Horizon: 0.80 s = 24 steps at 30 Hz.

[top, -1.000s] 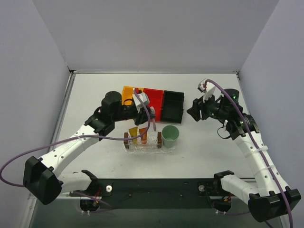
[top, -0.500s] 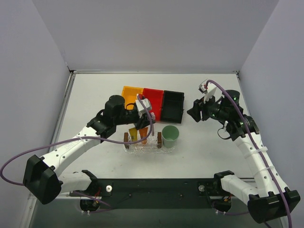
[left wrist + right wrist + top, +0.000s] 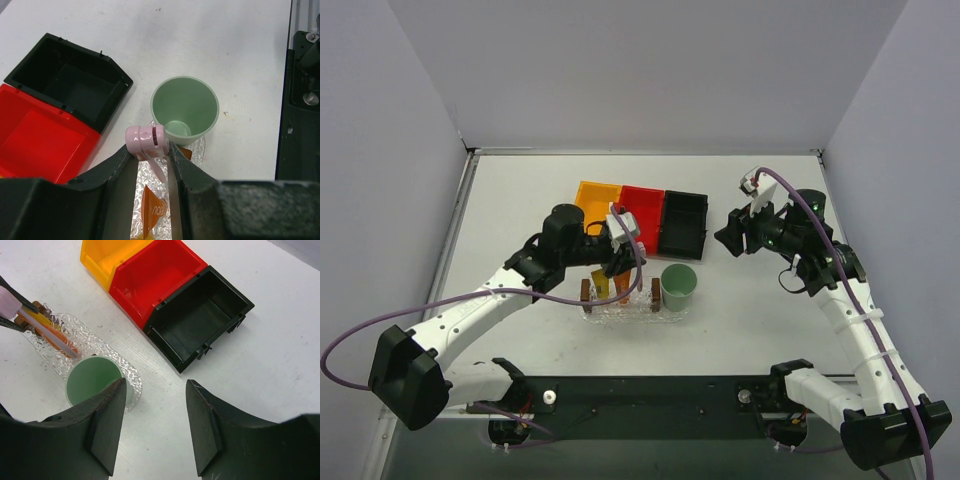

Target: Prepare toiletry sets of a toothbrush and toothpaste on the tray

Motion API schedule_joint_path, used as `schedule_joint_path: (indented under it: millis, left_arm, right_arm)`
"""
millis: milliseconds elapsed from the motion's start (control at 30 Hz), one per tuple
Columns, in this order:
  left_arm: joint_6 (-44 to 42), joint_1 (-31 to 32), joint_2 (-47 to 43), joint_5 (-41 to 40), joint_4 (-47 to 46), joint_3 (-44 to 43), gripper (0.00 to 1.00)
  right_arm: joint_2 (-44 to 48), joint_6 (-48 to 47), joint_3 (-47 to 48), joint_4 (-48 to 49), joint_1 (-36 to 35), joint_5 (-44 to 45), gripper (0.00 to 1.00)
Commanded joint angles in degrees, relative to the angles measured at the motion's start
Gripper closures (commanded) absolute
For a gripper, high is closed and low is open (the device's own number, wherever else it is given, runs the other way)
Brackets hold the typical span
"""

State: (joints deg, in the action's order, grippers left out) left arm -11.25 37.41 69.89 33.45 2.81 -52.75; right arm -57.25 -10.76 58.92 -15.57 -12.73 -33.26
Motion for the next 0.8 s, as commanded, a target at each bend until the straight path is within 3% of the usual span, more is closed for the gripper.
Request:
schedule_joint_path:
  millis: [0,767]
  left_arm:
    - [-0.53,0.21,-0.72,1.53,-1.93,1.07,1.0]
    - [-0.62,0.3,3.32,3.02,-9.14,4.24,1.0]
  right_arm:
    - [-0.22,-0.31,-0.47,2.65,0.34,-1.55,0.54]
    - [-0.75,-0.75,-1.26,2.74,1.13,-2.43,0.54]
